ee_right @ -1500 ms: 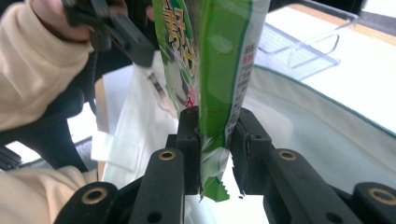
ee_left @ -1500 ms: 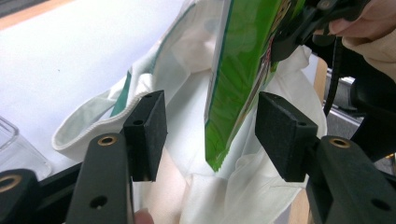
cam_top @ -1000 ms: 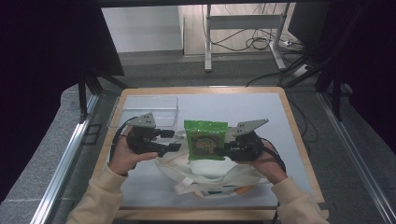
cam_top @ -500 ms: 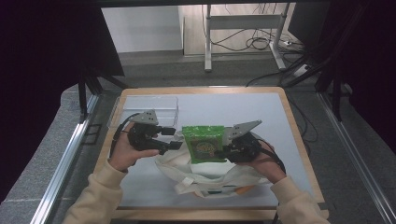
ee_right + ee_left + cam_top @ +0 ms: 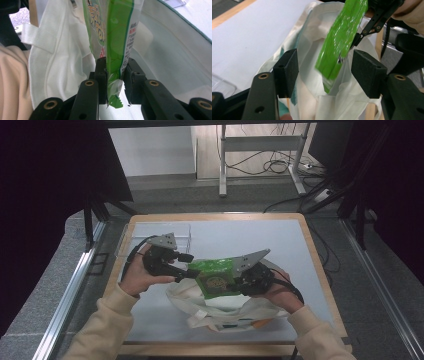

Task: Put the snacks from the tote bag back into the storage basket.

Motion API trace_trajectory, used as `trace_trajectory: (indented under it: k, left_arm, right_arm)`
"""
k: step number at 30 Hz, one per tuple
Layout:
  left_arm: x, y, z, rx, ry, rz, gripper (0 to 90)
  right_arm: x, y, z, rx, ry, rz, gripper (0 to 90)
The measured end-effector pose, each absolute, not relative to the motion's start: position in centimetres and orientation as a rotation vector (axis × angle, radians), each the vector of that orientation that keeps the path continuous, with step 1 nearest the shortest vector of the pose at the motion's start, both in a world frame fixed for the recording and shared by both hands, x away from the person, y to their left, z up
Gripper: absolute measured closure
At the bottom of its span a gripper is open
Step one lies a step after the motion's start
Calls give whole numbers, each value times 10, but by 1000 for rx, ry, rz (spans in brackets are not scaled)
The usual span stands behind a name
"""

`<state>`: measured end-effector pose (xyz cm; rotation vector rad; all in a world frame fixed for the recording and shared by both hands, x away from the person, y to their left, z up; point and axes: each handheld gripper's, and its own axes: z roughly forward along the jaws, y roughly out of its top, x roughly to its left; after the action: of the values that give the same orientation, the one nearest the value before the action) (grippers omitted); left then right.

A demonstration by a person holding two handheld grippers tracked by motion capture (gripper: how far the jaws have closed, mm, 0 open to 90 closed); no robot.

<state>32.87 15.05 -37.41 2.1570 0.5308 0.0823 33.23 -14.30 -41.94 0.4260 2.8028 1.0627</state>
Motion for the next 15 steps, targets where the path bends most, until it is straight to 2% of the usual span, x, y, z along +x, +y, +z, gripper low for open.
trace_trajectory:
  k: [7, 15]
  left_arm:
    - [330, 134, -375, 2249, 438, 22, 417]
    - [331, 127, -382, 2307, 425, -23, 643]
  right_arm:
    - [328, -136, -418, 354, 2822, 1029, 736]
    - [327, -135, -415, 322, 2817, 1024, 735]
